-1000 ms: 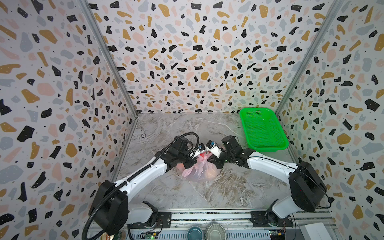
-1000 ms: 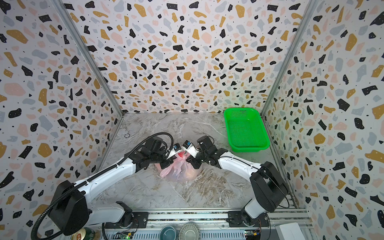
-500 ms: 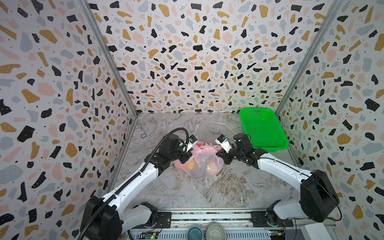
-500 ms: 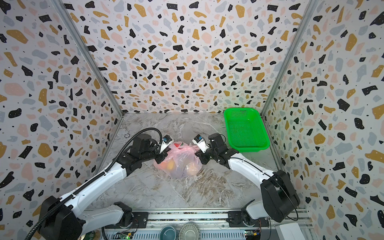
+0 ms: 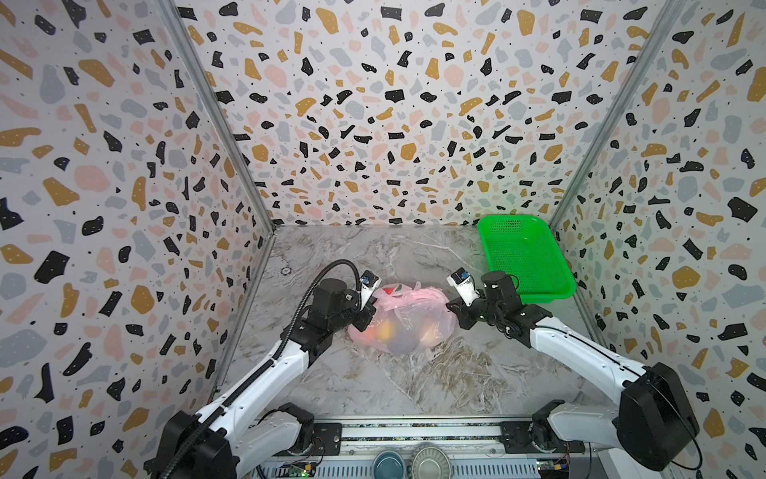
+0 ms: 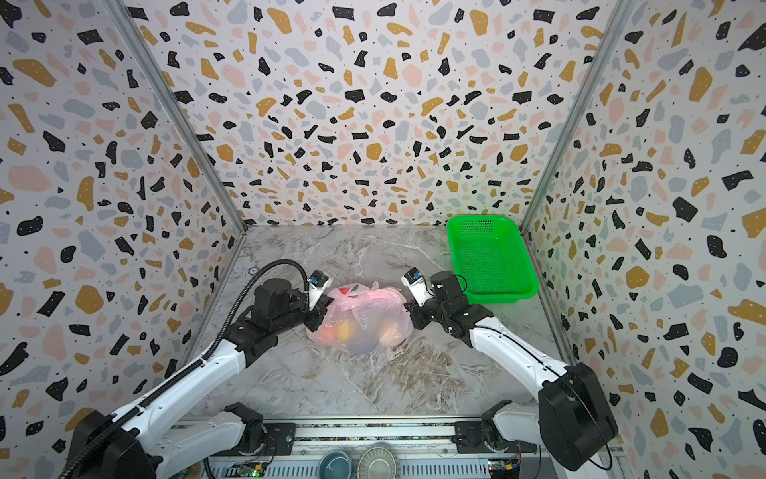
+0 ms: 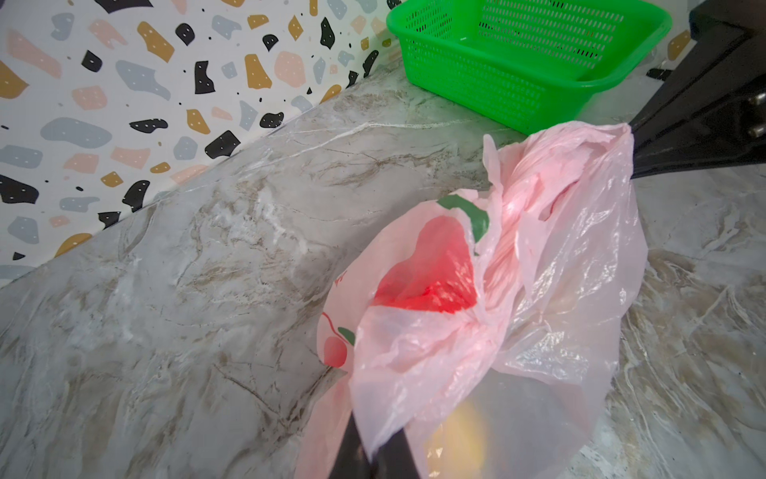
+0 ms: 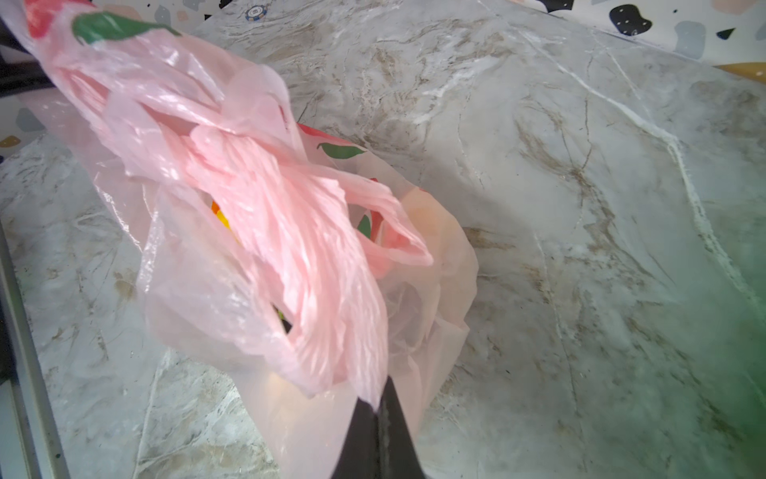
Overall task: Untie the knot of the plastic bag and take out the fruit
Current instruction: 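Pull the knot apart, drawing the left and right grippers away from each other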
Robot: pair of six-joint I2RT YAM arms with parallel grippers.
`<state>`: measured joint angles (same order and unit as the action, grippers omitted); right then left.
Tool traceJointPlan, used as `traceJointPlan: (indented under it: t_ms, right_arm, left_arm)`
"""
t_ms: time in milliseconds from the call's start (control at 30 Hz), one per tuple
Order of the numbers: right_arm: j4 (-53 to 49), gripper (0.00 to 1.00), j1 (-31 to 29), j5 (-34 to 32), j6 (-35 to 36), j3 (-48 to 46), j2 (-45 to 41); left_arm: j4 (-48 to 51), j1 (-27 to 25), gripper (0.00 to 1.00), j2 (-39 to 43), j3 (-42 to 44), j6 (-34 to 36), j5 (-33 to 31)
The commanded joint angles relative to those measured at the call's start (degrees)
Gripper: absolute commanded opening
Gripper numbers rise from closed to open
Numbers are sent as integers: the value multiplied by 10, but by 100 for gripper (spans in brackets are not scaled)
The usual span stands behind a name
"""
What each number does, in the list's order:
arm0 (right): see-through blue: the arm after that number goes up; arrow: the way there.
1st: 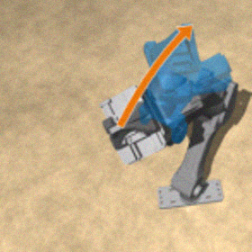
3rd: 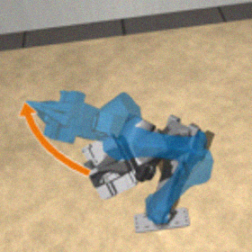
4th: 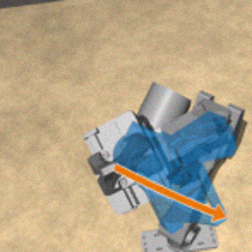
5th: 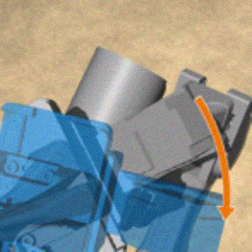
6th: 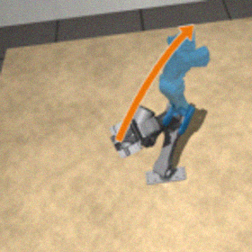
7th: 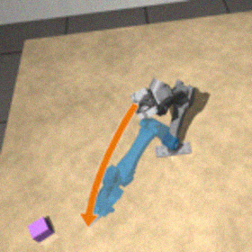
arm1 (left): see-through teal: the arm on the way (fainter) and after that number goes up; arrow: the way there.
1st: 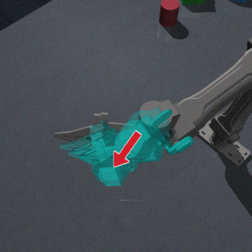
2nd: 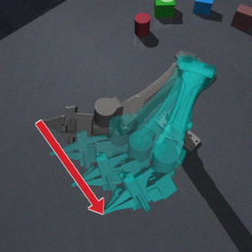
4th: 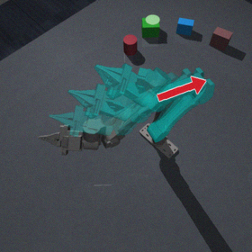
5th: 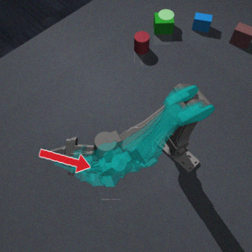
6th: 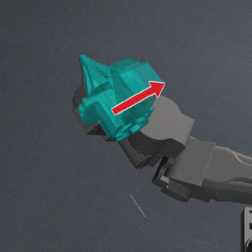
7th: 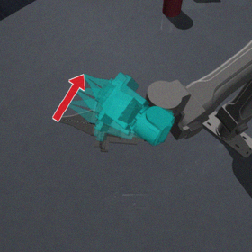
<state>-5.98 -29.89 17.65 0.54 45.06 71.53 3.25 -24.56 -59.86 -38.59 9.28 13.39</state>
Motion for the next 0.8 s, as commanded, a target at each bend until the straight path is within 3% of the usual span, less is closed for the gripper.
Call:
traceJointPlan:
  t_ms: [0, 467, 767]
  right_arm:
    - [-10, 0, 11, -36, -22, -11, -33]
    - [-21, 0, 57, -74, -74, -65, -88]
    - [-34, 0, 88, -91, -94, -73, -93]
  left_arm:
    - [-46, 4, 0, 23, 18, -53, -22]
    - [-74, 32, 0, 72, 86, -158, -34]
    - [-63, 59, 0, 53, 88, -165, 4]
